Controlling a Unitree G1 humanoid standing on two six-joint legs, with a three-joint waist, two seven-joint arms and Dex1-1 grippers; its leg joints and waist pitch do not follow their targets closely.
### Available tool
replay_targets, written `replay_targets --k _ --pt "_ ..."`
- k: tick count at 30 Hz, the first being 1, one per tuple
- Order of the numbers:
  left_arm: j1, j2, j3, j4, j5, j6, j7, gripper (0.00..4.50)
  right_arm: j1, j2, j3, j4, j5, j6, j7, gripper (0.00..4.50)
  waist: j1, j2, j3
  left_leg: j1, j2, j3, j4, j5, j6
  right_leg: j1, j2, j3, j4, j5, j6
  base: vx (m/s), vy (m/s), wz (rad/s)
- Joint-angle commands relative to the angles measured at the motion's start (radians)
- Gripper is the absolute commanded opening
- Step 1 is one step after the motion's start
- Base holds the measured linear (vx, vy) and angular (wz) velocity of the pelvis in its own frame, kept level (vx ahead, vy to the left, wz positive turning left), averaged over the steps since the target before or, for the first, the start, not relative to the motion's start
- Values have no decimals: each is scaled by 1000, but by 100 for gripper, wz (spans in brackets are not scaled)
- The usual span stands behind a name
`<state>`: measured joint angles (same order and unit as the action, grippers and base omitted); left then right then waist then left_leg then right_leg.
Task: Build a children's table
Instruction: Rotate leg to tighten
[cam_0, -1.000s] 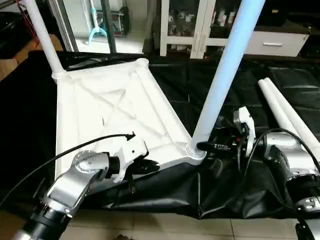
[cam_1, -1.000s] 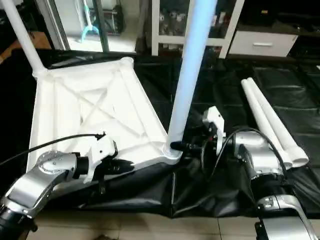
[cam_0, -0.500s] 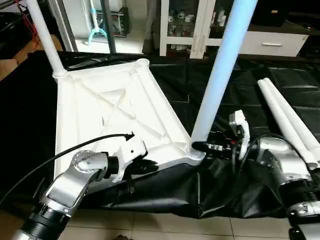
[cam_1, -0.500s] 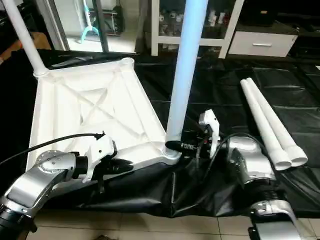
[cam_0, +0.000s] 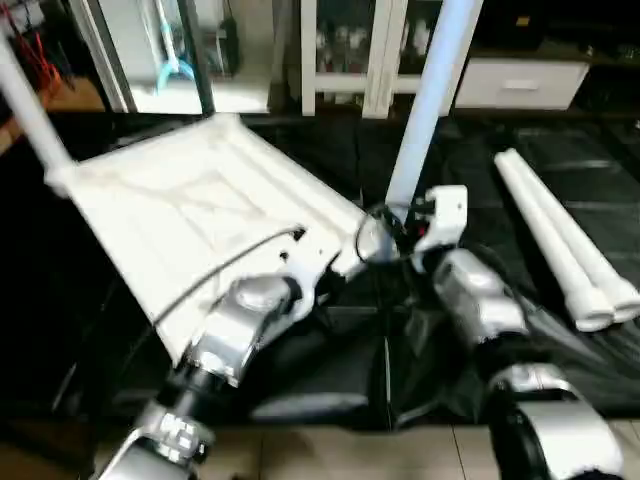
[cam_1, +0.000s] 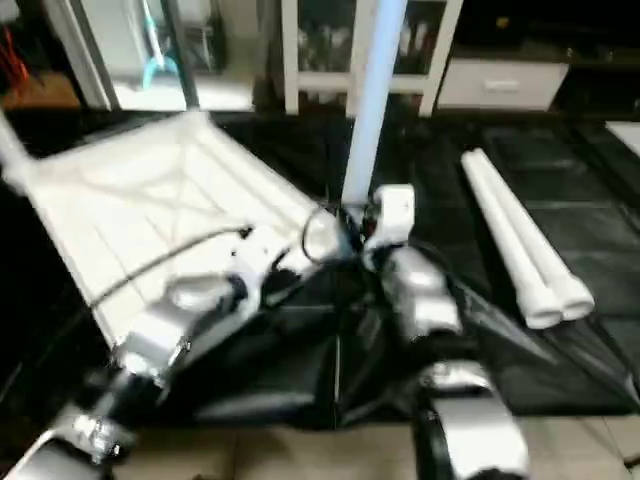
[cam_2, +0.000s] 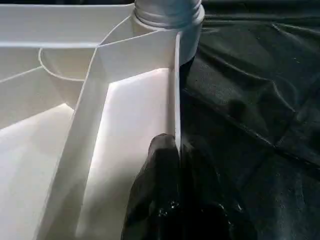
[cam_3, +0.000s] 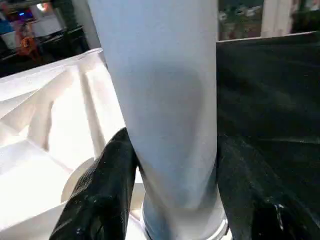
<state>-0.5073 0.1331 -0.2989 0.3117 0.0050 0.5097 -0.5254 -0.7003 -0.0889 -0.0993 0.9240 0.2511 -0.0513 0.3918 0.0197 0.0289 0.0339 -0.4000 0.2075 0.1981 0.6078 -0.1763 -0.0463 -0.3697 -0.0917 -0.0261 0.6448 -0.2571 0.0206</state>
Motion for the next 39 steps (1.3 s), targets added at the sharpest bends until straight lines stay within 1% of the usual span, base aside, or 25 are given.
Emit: replay_targets --k 1,2,3,4,6,7,8,9,10,12,13,14,15,18,19,21,23,28,30,32,35,36,37,38,39 --pt "3 8 -28 -27 6 -50 -40 0 42 45 90 55 -32 53 178 195 3 -3 -64 21 14 -14 -64 -120 50 34 -32 15 -71 160 -257 0 0 0" --pt "3 8 -28 -27 6 -50 -40 0 42 45 90 55 -32 53 178 230 3 -3 -64 21 14 -14 -64 -120 50 34 -32 15 -71 160 -257 0 0 0" --pt "41 76 -30 -64 -5 -79 -121 0 59 -22 148 -7 -67 25 338 230 3 -4 -63 21 16 -15 -62 -108 67 36 -32 13 -70 179 -263 0 0 0" --pt "58 102 -30 -83 -16 -89 -154 0 61 -50 144 -21 -63 25 354 265 1 -5 -63 19 17 -12 -60 -103 80 36 -32 14 -70 195 -267 0 0 0" --pt "69 118 -29 -96 -24 -93 -174 0 61 -68 140 -29 -60 26 362 271 1 -2 -63 21 18 -14 -61 -100 86 35 -31 13 -68 198 -273 0 0 0" --pt "99 159 -26 -131 -47 -117 -242 0 61 -110 123 -45 -35 17 425 275 -1 -4 -60 24 18 -11 -62 -114 86 29 -29 14 -71 171 -282 0 0 0" --pt "116 181 -25 -153 -63 -125 -280 0 61 -132 116 -56 -19 11 465 284 0 -2 -61 23 20 -14 -63 -126 85 32 -32 13 -70 148 -287 0 0 0" --pt "137 208 -23 -185 -85 -130 -325 0 69 -165 117 -82 -3 14 528 310 0 3 -58 25 22 -13 -65 -139 78 27 -30 13 -72 123 -291 0 0 0" --pt "160 237 -18 -223 -116 -122 -371 0 82 -205 123 -118 -1 20 600 310 1 3 -59 27 22 -13 -65 -150 77 29 -28 12 -73 117 -289 0 0 0" --pt "184 269 -10 -261 -142 -130 -415 0 101 -257 138 -174 9 64 693 316 6 1 -58 29 25 -12 -65 -134 81 28 -26 13 -70 135 -292 0 0 0" --pt "197 279 0 -281 -161 -132 -434 0 114 -285 149 -208 19 90 756 316 13 6 -56 32 25 -10 -65 -134 84 24 -24 12 -70 137 -290 0 0 0" --pt "206 283 12 -300 -178 -121 -442 0 125 -310 159 -233 24 104 802 316 18 5 -57 31 25 -10 -64 -126 84 27 -24 12 -68 144 -290 0 0 0" --pt "217 292 22 -322 -194 -107 -449 0 142 -343 167 -276 45 137 868 316 20 11 -56 33 26 -9 -65 -124 82 25 -22 11 -70 156 -288 0 0 0" --pt "219 301 18 -322 -189 -106 -448 0 148 -353 162 -295 64 160 888 316 23 7 -57 28 22 -8 -62 -111 90 26 -25 13 -67 171 -292 0 0 0" --pt "215 306 15 -306 -175 -115 -446 0 152 -357 160 -301 72 165 910 316 21 2 -57 28 21 -7 -61 -113 89 26 -28 15 -68 161 -296 0 0 0" --pt "213 306 15 -301 -170 -117 -444 0 160 -359 159 -310 79 175 933 316 20 2 -58 27 21 -7 -60 -118 90 25 -29 16 -69 137 -295 0 0 0" --pt "211 303 15 -303 -169 -116 -444 0 164 -355 157 -316 82 185 940 316 21 4 -58 28 22 -8 -60 -107 91 24 -29 16 -68 138 -297 0 0 0" --pt "214 304 11 -317 -174 -104 -447 0 176 -344 165 -337 94 217 950 316 24 0 -59 28 21 -7 -58 -88 96 24 -28 16 -66 151 -297 0 0 0" --pt "213 306 11 -317 -175 -104 -447 0 170 -337 163 -327 95 219 944 316 24 1 -59 28 21 -7 -57 -86 98 23 -28 16 -65 151 -297 0 0 0" --pt "212 306 11 -316 -174 -104 -445 0 157 -324 156 -303 91 212 920 288 24 0 -58 28 22 -7 -59 -97 93 22 -28 16 -66 132 -297 0 0 0" --pt "211 306 12 -315 -173 -105 -444 0 143 -305 149 -269 67 186 873 271 21 0 -58 29 21 -7 -60 -110 79 21 -29 17 -67 111 -295 0 0 0" --pt "212 305 11 -316 -172 -104 -444 0 142 -287 157 -248 48 166 856 271 20 2 -58 29 20 -7 -60 -109 76 21 -29 17 -67 113 -295 0 0 0" --pt "212 305 11 -316 -172 -104 -444 0 142 -287 157 -248 48 166 856 245 21 2 -59 29 21 -7 -60 -107 76 21 -29 17 -67 115 -295 0 0 0" --pt "214 305 11 -318 -172 -103 -444 0 143 -277 160 -245 46 164 853 239 21 6 -60 30 20 -8 -59 -99 75 21 -28 17 -65 133 -294 0 0 0" --pt "216 306 10 -320 -172 -103 -444 0 145 -259 163 -245 46 155 847 238 22 5 -60 29 20 -8 -59 -94 75 22 -27 16 -64 148 -292 0 0 0"
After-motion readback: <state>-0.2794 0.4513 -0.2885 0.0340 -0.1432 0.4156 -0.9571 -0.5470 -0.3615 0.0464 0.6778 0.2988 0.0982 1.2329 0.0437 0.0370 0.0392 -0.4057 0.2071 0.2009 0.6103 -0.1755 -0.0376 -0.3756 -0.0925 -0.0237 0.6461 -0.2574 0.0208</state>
